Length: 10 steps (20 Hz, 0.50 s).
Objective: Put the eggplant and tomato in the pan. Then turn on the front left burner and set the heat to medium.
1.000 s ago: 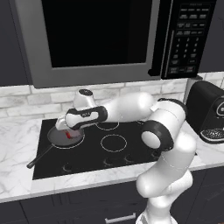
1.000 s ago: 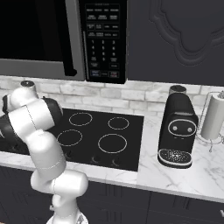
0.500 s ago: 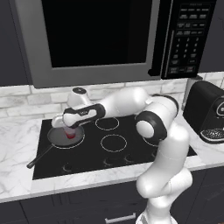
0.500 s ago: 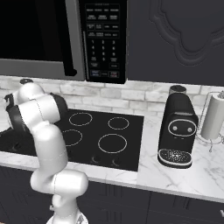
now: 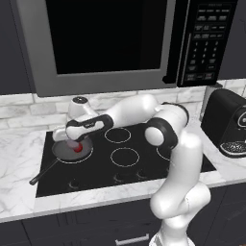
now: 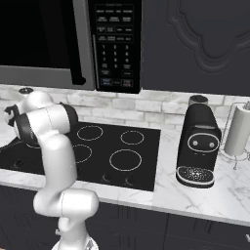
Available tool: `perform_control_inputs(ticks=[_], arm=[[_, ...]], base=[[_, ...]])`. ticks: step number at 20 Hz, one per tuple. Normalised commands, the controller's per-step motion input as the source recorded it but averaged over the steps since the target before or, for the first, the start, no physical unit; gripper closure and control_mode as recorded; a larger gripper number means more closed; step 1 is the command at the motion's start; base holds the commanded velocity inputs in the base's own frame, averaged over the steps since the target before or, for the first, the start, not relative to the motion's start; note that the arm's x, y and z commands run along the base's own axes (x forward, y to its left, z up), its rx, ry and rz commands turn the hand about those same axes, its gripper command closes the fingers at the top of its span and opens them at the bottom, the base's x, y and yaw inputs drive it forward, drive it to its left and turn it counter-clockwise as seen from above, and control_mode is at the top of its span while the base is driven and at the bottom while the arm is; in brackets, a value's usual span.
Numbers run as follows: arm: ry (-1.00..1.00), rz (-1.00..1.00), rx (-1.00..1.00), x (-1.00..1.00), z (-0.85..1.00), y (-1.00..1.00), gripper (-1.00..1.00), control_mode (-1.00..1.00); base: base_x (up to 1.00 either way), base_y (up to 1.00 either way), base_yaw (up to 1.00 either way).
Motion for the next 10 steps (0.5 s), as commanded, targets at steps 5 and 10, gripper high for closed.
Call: perform_control_inputs(ticks=[5,10], arm=[[0.0,0.0,-0.07,0.17,-0.34,0.0,1.0,-1.0],[0.0,0.0,-0.05,0.1,-0.18,0.05,1.0,-1.0]], base=[[0.0,0.0,0.0],[0.0,0.0,0.0]])
